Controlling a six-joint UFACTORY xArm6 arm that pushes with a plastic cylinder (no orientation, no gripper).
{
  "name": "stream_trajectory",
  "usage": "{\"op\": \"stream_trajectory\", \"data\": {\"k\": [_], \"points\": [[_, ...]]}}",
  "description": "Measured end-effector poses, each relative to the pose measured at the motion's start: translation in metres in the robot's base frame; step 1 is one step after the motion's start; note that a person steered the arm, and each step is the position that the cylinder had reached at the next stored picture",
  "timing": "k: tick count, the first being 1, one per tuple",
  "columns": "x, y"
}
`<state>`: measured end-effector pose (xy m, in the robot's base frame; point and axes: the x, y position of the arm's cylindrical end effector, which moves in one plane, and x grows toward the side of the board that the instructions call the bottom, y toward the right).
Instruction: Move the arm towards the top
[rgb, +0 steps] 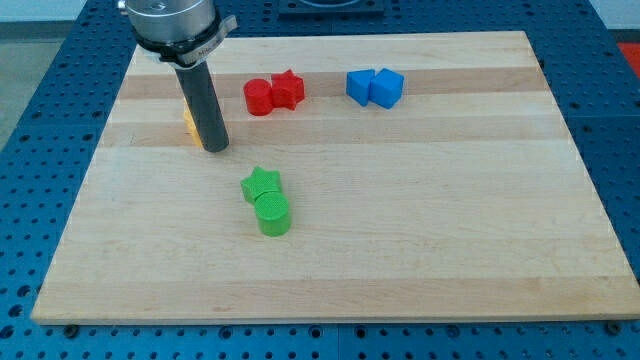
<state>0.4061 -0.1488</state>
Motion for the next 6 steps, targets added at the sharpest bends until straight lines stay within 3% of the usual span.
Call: {"op": "stream_trajectory", "data": {"k": [6], "points": [[-0.008, 0.018]]}}
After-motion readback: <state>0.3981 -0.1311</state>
